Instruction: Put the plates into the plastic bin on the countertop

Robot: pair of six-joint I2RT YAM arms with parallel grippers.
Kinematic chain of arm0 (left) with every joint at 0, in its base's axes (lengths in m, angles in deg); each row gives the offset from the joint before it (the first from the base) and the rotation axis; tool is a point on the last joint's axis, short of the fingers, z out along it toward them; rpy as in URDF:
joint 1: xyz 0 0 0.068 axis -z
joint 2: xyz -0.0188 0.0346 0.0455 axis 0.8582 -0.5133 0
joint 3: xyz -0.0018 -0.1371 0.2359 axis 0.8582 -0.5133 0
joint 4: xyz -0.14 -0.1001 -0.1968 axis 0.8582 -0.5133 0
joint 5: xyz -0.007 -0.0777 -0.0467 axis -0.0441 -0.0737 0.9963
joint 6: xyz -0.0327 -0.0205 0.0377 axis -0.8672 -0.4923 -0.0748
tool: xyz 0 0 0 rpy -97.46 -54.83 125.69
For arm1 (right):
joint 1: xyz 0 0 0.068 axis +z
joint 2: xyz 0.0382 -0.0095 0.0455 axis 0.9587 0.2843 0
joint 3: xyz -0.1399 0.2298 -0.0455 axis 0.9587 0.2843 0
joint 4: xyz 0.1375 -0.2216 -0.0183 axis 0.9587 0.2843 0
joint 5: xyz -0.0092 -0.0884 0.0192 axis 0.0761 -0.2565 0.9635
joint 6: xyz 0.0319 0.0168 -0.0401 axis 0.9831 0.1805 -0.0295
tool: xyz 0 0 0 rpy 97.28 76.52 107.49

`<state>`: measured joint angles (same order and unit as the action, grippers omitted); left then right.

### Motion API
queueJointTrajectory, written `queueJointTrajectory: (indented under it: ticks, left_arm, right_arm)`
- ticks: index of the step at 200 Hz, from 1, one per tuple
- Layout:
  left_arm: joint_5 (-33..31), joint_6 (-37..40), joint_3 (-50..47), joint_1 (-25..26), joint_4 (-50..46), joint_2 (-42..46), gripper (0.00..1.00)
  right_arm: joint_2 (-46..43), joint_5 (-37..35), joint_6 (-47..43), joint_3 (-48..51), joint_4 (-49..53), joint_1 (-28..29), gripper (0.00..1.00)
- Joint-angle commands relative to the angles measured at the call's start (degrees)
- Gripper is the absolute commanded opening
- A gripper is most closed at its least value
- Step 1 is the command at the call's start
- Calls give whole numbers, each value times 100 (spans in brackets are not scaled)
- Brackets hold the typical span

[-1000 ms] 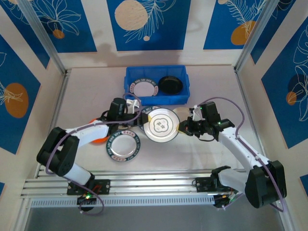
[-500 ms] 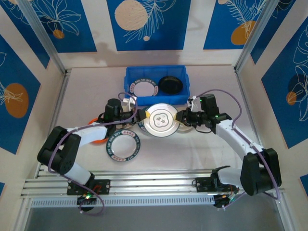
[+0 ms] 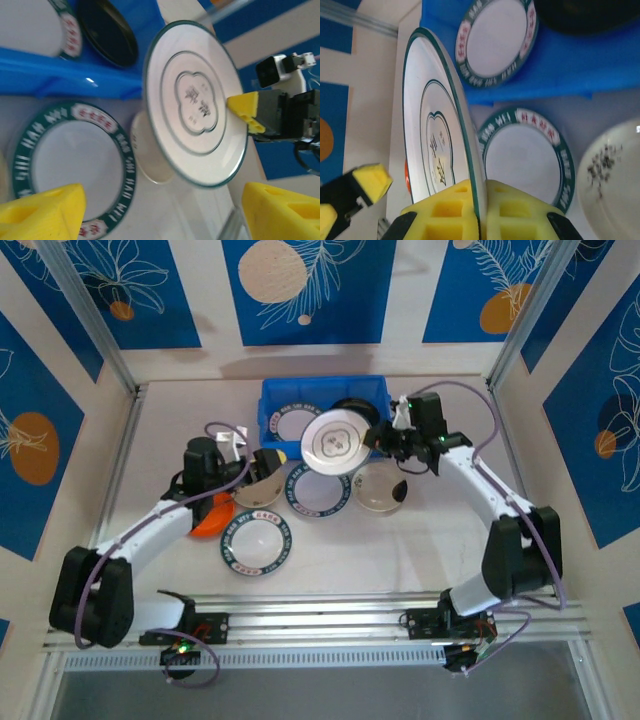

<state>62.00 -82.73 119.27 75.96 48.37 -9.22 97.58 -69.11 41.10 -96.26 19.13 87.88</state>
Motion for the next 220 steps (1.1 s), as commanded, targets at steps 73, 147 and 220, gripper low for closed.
queueJointTrajectory:
  ticks: [73, 147, 220]
  left_arm:
    - [-694, 958, 500, -268, -1429, 306, 80]
    - [-739, 1100, 436, -313, -1485, 304, 80]
    - [-585, 1124, 462, -321, -1446, 48, 79]
  right_arm:
    - [2936, 38, -37, -3246, -121, 20, 0]
    - [4228, 431, 6, -3960, -751, 91, 0]
    - [5151, 156, -201, -5261, 324, 383, 0]
